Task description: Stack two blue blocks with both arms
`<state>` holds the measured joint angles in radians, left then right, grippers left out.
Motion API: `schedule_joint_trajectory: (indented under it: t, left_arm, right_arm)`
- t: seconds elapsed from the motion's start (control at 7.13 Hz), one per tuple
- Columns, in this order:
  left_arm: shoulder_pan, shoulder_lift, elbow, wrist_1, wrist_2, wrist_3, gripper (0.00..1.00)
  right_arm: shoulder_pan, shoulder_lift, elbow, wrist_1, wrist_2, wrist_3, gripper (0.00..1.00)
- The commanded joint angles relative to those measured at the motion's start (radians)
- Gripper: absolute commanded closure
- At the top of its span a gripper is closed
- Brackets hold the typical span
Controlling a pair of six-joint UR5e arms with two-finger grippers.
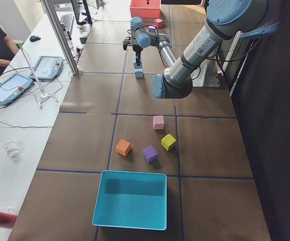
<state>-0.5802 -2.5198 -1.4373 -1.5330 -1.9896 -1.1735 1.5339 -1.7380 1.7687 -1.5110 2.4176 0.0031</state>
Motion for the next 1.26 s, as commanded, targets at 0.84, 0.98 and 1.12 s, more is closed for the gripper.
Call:
schedule_joint_trajectory:
  t: [0.84,0.98,1.12]
  left_arm:
    - [0.006,0.01,0.006,-0.007,0.005,-0.002,0.03]
    - [0.007,0.01,0.006,-0.007,0.014,-0.002,0.0]
    - [0.007,0.01,0.006,-0.007,0.027,-0.002,0.0]
  right_arm:
    - [0.0,0.002,0.0,0.0,0.0,0.0,0.0]
    - [0.0,0.002,0.0,0.0,0.0,0.0,0.0]
    - [0.0,0.002,0.0,0.0,0.0,0.0,0.0]
